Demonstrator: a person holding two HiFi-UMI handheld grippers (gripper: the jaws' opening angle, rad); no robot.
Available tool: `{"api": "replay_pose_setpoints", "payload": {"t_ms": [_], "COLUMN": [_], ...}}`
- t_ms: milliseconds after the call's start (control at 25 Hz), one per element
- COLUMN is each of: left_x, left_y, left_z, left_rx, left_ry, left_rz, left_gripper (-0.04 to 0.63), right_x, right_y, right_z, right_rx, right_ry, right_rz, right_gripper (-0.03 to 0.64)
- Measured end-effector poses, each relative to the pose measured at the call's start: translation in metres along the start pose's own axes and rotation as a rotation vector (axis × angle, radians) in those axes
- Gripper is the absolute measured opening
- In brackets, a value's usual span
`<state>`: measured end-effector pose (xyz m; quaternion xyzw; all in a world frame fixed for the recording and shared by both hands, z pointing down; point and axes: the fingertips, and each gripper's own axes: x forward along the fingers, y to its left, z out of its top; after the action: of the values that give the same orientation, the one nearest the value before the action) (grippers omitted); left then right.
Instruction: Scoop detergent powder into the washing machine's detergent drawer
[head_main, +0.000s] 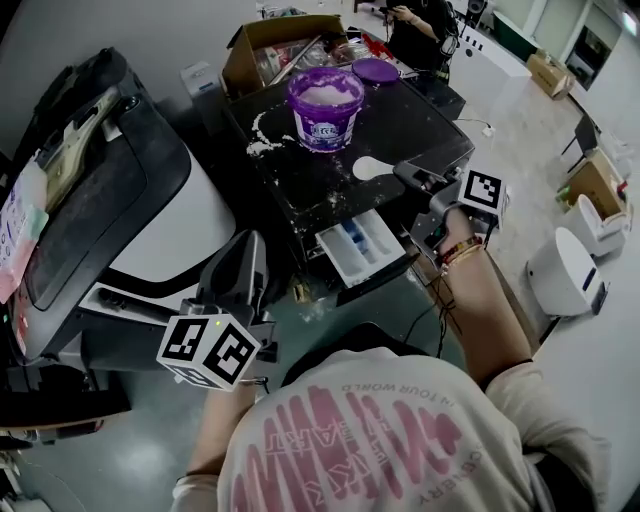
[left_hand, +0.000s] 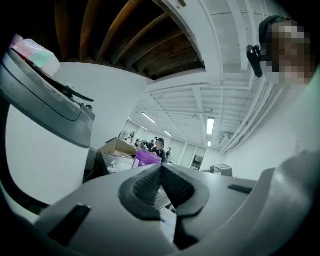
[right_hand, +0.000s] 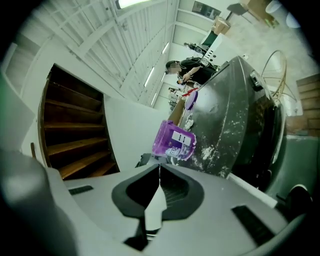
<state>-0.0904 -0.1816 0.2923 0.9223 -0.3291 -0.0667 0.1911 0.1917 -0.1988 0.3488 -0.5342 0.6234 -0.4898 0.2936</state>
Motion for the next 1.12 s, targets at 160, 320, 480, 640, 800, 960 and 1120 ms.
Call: {"api": "replay_pose_setpoints", "payload": {"t_ms": [160, 320, 480, 640, 800, 960, 1120], "left_x": [-0.007, -0.014, -0.021, -0.029, -0.032, -0.030, -0.032], "left_y": [-0.002, -0.007, -0.007, -0.003, -0.003, 0.000, 0.006], "left_z": [-0.011, -0.026, -0.039, -0.059, -0.080, -0.091, -0.101], "left_rx": [-0.011, -0.028, -0.045, -0.074, -0.101, -0.102, -0.115], "left_ry": [0.016, 0.040, 0.050, 0.056, 0.092, 0.099, 0.108], "left_rz": [-0.022, -0.045, -0.039, -0.007, 0.000, 0.026, 0.066], "left_gripper": [0.003, 0.003, 0.003, 0.003, 0.003, 0.003, 0.003], "right_x": [-0.015, -0.032, -0.047, -0.058, -0.066, -0.067, -0.063], "right_y": [-0.013, -0.027, -0.040, -0.055, -0.070, -0.081, -0.093], "right_z": [-0.020, -0.041, -0.055, -0.068, -0.077, -0.085, -0.088], "right_rx": [0.018, 0.047, 0.083, 0.109, 0.133, 0.132, 0.133], "right_ry": [0.003, 0.003, -0.002, 0.014, 0.024, 0.063, 0.103], "right_rz": [-0.030, -0.061, -0.088, -0.113, -0.139, -0.160, -0.180], "right_gripper": [0.003, 0.003, 0.005, 0.003, 0.004, 0.005, 0.005]}}
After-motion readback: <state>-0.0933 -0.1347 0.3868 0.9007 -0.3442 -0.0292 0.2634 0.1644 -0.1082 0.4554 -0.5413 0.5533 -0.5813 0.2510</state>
